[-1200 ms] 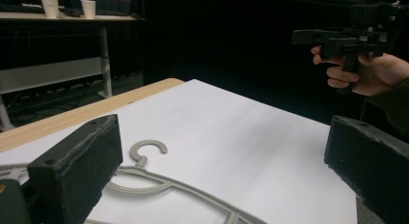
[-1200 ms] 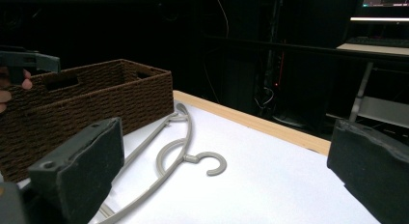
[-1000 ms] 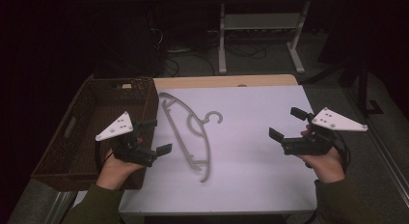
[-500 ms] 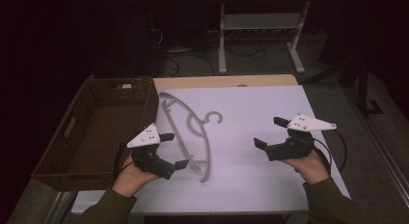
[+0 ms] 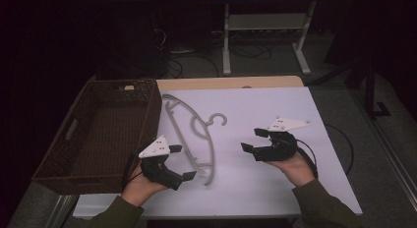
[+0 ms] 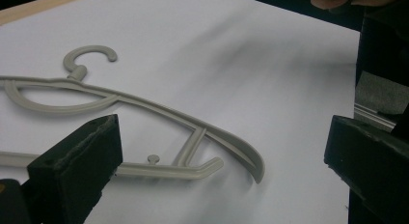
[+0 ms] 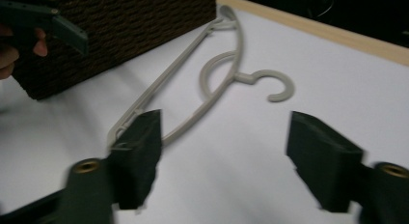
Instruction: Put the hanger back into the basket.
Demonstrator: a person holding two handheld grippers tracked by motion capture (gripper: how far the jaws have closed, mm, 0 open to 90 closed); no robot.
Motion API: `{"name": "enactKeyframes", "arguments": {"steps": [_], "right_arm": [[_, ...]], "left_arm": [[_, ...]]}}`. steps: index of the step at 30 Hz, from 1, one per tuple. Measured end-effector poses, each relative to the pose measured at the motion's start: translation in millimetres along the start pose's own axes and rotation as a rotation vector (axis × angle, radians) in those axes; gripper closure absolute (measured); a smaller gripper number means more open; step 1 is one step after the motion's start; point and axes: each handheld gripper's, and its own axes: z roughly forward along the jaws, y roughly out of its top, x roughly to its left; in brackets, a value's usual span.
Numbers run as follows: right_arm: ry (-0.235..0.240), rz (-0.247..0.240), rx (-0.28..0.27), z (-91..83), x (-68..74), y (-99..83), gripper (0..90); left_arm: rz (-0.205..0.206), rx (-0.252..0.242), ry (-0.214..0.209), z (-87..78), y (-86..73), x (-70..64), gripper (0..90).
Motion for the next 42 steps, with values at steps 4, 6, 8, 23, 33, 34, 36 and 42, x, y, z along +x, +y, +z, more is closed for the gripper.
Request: {"name": "enactKeyframes", "arguments": {"steps": [4,6,8,23,33,34,36,42], "right_arm": [[0.047,-0.032,0.057,23.3,13.6,3.6,53.6],[0.074,-0.038,0.077,36.6,20.9,5.9,63.2],[0.094,-0.041,0.104,49.8,28.6,8.5,72.6],[0.122,-0.088,0.305,134.0,60.7,4.6,89.5],[0.081,-0.124,0.396,142.0,60.6,-3.0,89.6],[0.077,-0.137,0.405,141.3,59.6,-2.9,89.7],[0.071,-0.143,0.418,140.1,59.4,-2.9,89.7],[0.046,-0.166,0.445,135.3,54.5,-5.7,89.7]], "left_arm": [[-0.007,0.000,-0.003,0.6,-0.8,1.6,0.0],[-0.006,0.000,-0.004,0.7,-0.8,1.6,0.0],[-0.005,0.000,-0.003,0.9,-0.8,1.6,0.0],[-0.008,0.000,-0.015,0.2,-1.0,1.9,0.0],[-0.013,-0.003,-0.019,1.5,-1.1,1.2,0.0],[-0.011,-0.001,-0.020,1.5,-1.0,1.2,0.0],[-0.009,0.000,-0.021,1.9,-1.2,1.3,0.0],[-0.011,0.002,-0.024,2.0,-1.5,1.8,0.0]]}}
